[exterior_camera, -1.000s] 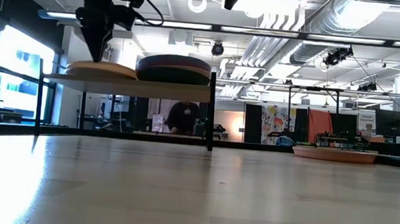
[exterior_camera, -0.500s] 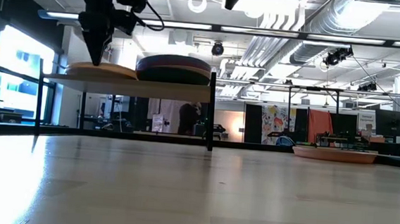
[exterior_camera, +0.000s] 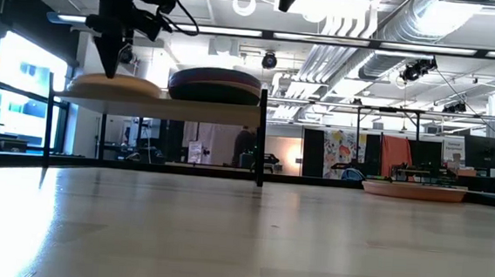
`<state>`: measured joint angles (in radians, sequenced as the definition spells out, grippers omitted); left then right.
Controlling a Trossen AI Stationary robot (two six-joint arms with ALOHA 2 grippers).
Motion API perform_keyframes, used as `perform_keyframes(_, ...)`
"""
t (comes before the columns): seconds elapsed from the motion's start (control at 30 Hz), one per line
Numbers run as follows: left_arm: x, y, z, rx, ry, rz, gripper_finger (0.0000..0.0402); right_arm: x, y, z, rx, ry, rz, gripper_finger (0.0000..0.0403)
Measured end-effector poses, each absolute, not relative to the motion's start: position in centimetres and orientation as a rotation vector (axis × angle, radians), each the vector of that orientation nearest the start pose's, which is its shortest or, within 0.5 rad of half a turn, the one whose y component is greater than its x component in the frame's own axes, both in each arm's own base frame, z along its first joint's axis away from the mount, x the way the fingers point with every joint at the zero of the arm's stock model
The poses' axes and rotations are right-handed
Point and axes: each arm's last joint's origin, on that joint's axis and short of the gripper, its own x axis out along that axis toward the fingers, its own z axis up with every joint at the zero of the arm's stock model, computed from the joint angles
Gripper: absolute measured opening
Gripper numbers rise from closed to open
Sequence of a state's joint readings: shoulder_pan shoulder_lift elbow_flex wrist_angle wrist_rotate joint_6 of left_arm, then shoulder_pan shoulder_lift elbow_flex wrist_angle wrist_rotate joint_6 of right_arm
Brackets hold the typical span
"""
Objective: Place and stack plates onto a shelf
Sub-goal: Put the light orange plate on top the white plate on the shelf
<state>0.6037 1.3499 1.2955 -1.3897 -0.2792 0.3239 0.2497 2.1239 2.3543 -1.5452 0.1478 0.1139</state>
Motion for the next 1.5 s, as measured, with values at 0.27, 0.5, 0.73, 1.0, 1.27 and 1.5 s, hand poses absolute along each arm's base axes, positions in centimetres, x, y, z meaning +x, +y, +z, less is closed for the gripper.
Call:
perform_keyframes(0.27, 17.8, 13.3, 31.3, 0.007, 1.560, 0.480, 0.0005, 39.6, 9.7, 34.9, -0.163, 1.289, 0.015, 0.0134)
perform_keyframes(0.5, 17.8, 13.3, 31.2, 0.013, 1.569, 0.486, 0.0005, 39.6, 9.7, 34.9, -0.163, 1.289, 0.015, 0.0134)
perform_keyframes(0.73, 18.4, 13.8, 29.9, -0.008, 1.677, 0.448, 0.0005, 39.6, 9.7, 34.9, -0.160, 1.289, 0.013, 0.0134)
perform_keyframes(1.0, 18.7, 13.8, 29.8, -0.010, 1.669, 0.447, 0.0005, 39.6, 9.7, 34.9, -0.147, 1.289, 0.003, 0.0134)
perform_keyframes(1.27, 19.1, 13.7, 29.8, -0.061, 1.604, 0.379, 0.0005, 39.6, 9.7, 34.9, -0.147, 1.289, 0.003, 0.0134)
perform_keyframes(1.5, 19.9, 13.1, 29.8, -0.007, 1.567, 0.334, 0.0005, 39.6, 9.7, 34.9, -0.146, 1.288, 0.003, 0.0134)
